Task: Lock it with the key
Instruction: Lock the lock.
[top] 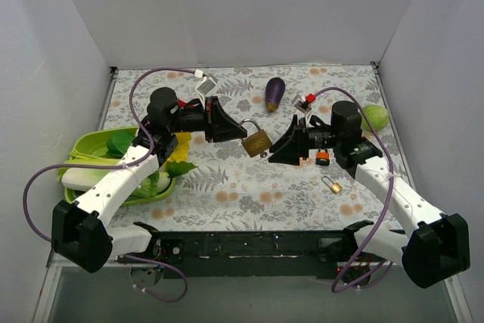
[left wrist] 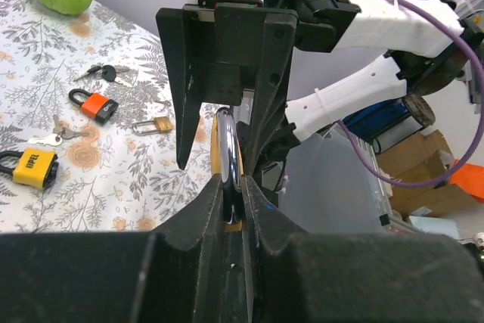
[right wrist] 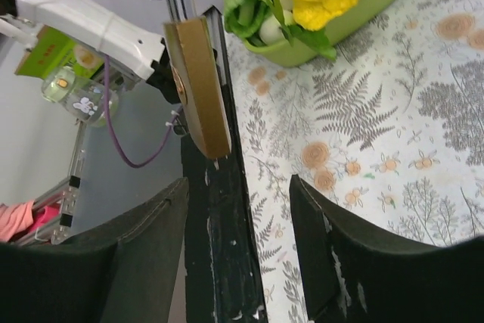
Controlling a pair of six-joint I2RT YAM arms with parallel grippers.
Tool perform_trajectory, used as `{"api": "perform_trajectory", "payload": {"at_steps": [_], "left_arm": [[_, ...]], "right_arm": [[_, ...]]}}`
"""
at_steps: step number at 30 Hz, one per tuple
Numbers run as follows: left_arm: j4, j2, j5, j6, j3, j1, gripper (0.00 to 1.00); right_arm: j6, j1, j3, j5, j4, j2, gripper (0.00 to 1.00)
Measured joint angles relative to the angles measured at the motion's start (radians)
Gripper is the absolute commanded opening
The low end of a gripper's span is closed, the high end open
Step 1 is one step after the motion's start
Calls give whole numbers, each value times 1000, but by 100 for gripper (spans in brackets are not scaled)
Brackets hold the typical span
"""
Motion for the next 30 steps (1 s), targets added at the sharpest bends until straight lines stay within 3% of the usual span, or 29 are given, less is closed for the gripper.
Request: {"api": "perform_trajectory", "payload": {"at_steps": [5, 14, 17, 19, 30], "left_arm": [[60, -7, 7, -79, -1, 0, 0], [124, -8, 21, -153, -3, 0, 0], [125, -8, 21, -157, -4, 0, 0], [126, -8, 21, -160, -4, 0, 0], [180, 3, 8, -254, -8, 32, 0]], "right_arm": [[118, 0, 0, -39, 164, 0, 53], [248, 30, -2, -68, 290, 14, 46], [309, 44, -10, -71, 345, 37, 32], [336, 50, -13, -72, 367, 46, 3], [358, 52, -32, -77, 401, 37, 1]]}}
